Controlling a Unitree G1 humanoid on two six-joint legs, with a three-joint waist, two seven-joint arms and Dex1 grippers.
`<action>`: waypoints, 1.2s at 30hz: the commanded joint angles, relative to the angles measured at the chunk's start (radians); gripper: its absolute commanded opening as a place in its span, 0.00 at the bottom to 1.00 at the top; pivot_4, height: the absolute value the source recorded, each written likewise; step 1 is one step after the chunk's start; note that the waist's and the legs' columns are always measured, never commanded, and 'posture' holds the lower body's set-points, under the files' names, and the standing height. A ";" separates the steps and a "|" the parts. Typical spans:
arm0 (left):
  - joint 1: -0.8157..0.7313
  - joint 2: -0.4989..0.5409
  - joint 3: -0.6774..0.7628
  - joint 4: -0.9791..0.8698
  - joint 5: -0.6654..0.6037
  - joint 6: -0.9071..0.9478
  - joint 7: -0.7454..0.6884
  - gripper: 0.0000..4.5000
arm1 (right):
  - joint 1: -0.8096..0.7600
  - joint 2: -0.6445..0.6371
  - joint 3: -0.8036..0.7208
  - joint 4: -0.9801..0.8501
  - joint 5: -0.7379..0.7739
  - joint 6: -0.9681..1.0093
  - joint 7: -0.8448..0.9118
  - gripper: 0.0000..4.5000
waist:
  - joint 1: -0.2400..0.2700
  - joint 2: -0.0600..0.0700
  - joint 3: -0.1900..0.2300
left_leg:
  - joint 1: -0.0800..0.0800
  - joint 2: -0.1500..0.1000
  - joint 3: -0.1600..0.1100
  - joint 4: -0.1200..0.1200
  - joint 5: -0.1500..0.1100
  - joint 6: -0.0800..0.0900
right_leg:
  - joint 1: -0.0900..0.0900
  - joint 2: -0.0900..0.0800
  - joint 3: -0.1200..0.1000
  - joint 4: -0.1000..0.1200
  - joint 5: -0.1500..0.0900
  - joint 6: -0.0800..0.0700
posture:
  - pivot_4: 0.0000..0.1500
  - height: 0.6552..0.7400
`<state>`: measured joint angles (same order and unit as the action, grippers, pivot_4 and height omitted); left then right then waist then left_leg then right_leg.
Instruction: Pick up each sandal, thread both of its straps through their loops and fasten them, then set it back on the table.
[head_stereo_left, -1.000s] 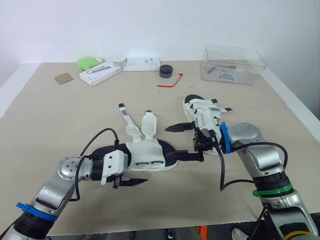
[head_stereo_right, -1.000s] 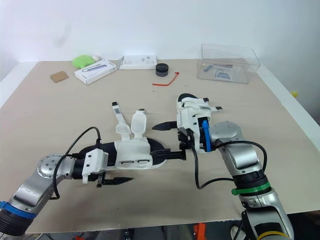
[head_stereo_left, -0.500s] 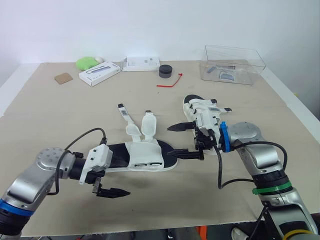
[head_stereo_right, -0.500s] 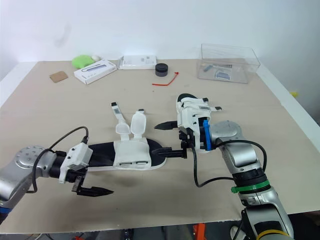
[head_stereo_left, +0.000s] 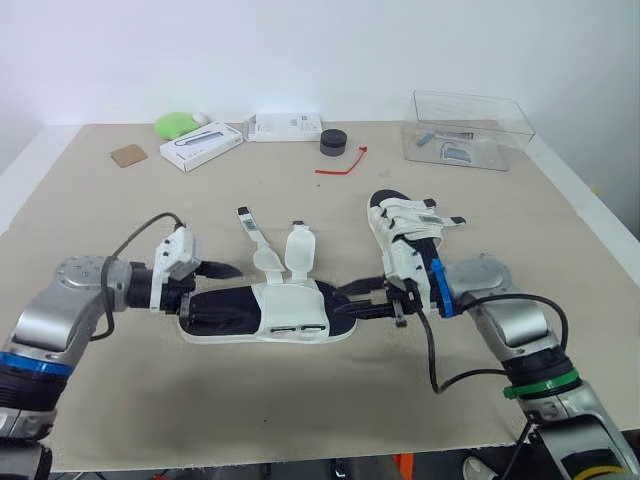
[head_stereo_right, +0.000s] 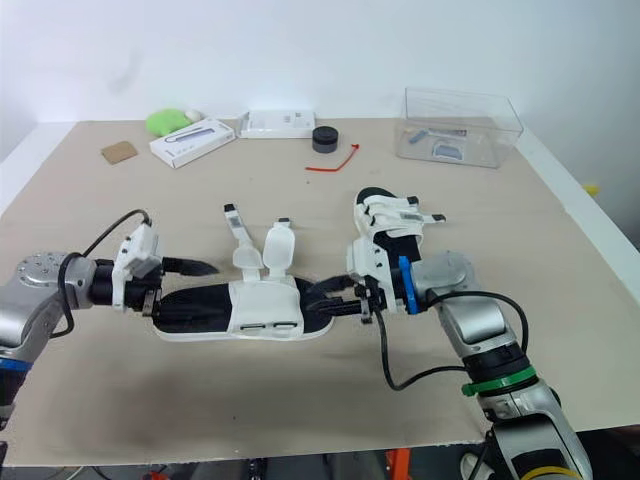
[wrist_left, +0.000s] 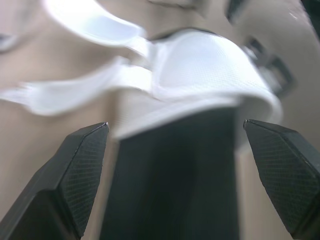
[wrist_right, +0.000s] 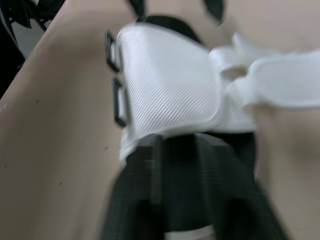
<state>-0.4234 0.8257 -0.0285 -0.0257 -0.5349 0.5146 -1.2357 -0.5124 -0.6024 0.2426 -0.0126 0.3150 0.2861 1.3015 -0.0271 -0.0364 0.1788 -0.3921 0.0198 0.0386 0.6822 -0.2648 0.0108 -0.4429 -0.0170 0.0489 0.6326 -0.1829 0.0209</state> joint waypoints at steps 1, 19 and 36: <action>-0.048 -0.038 0.061 0.031 -0.079 0.158 0.077 1.00 | -0.003 -0.001 0.019 -0.053 -0.028 0.008 -0.023 0.02 | 0.000 0.000 0.000 | 0.000 0.000 0.000 0.000 0.000 0.000 | 0.000 0.000 0.000 0.000 0.000 0.000 | 1.00 1.00; -0.207 -0.127 0.067 0.287 -0.093 0.511 0.210 1.00 | -0.037 0.033 0.064 -0.054 -0.075 0.002 -0.047 0.02 | 0.000 0.000 0.000 | 0.000 -0.001 -0.002 0.004 0.000 0.000 | 0.000 0.002 -0.001 0.004 0.000 -0.001 | 1.00 1.00; -0.454 -0.285 0.098 0.637 -0.084 0.640 0.219 1.00 | -0.021 0.010 0.048 -0.090 -0.075 -0.005 -0.051 0.02 | -0.003 0.000 0.000 | 0.000 -0.003 -0.003 0.005 0.001 -0.001 | 0.000 0.001 -0.001 0.006 0.000 -0.001 | 1.00 1.00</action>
<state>-0.8521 0.5289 0.0472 0.6068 -0.6141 1.1549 -0.9902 -0.5295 -0.5809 0.3102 -0.0578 0.2302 0.2894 1.2489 -0.0298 -0.0367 0.1786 -0.3919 0.0172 0.0359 0.6874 -0.2642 0.0099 -0.4425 -0.0157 0.0479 0.6387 -0.1828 0.0196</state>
